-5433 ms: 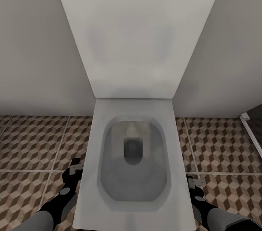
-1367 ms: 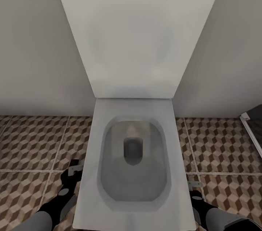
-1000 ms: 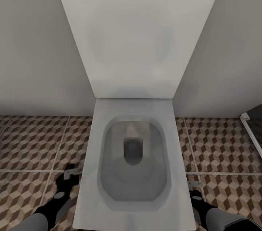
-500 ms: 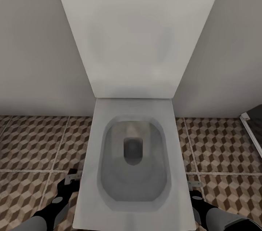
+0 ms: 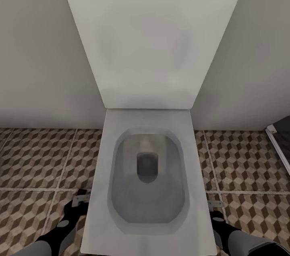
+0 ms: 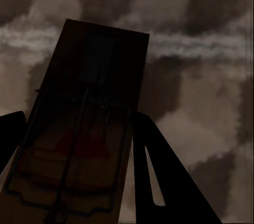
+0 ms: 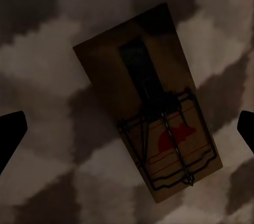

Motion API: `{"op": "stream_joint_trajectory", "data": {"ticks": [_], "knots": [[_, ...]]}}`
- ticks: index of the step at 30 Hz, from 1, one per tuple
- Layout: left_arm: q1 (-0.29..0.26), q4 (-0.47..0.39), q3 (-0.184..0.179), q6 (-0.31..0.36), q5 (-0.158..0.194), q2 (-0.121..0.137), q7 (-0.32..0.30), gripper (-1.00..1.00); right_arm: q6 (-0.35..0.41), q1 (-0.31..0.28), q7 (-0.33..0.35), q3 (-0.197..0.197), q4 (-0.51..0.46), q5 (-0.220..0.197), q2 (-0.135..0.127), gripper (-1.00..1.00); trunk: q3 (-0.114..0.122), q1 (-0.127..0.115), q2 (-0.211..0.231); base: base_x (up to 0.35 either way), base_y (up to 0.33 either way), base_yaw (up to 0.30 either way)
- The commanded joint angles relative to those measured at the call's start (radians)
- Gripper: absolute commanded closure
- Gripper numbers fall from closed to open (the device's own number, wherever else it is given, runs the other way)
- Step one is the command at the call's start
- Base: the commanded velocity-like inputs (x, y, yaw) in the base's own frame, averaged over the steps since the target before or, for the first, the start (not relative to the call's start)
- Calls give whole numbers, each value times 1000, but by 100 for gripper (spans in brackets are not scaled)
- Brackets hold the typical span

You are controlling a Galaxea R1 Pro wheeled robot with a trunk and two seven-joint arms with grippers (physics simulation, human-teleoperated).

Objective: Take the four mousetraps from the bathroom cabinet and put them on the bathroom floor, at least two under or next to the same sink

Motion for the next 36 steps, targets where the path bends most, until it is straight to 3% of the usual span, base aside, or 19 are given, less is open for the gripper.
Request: {"op": "stream_joint_trajectory", "data": {"ticks": [1,29,36], "knots": [[0,5,-8,-3,4,0,-6,100,-3,0,-1,8,1,-9,0,-100,-1,0,0,0,0,0],[0,40,-5,-10,8,-6,-32,100,-6,0,-1,7,1,-9,0,-100,-1,0,0,0,0,0],[0,44,-7,-12,5,-18,-32,100,-7,0,-1,7,1,-9,-1,-100,-1,0,0,0,0,0]]}}
